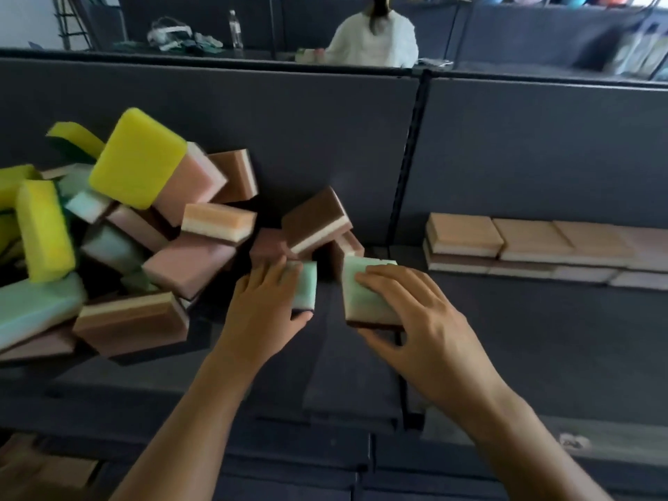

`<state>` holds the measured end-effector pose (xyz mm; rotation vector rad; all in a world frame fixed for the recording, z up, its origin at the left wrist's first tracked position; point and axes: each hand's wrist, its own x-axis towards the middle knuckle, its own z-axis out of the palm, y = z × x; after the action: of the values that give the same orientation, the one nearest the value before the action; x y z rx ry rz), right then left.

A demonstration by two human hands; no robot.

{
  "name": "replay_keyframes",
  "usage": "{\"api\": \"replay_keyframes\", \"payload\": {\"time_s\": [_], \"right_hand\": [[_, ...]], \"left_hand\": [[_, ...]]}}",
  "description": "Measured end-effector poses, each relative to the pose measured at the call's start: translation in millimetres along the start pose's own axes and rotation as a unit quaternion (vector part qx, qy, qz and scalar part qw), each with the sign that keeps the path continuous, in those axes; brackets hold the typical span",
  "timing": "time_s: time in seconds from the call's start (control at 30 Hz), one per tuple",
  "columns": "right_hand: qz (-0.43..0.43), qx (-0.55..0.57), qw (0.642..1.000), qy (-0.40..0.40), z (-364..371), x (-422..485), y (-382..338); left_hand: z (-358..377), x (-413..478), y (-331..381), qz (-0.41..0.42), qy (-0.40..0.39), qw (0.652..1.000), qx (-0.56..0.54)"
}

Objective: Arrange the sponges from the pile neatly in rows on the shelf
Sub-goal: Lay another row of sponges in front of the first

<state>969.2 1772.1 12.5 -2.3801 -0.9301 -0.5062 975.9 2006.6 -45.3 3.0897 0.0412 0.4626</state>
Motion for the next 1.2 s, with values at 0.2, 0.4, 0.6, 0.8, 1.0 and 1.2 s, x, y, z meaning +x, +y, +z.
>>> {"api": "replay_keyframes", "payload": {"time_s": [0.2, 0.4, 0.6, 0.8, 1.0, 1.2], "right_hand": [[0.018, -0.006, 1.000, 0.013, -4, -9, 9], [0.029, -0.007, 0.999, 0.019, -26, -28, 39], [0.049, -0.032, 0.998, 0.030, -72, -65, 95], [0.086, -0.052, 0.994, 0.036, -123, -110, 160], [0.103, -0.061, 0.992, 0.044, -158, -148, 208], [0.103, -0.054, 0.993, 0.034, -180, -175, 245]], "left_hand": [[-18, -12, 16, 0.000, -0.001, 1.000, -0.001], [-44, -24, 68, 0.024, -0.015, 0.999, -0.032], [-45, -7, 152, 0.066, -0.027, 0.995, -0.069], [-37, 7, 242, 0.107, -0.057, 0.988, -0.097], [-23, 19, 314, 0.135, -0.094, 0.979, -0.119], [-13, 27, 368, 0.152, -0.116, 0.973, -0.131]]}}
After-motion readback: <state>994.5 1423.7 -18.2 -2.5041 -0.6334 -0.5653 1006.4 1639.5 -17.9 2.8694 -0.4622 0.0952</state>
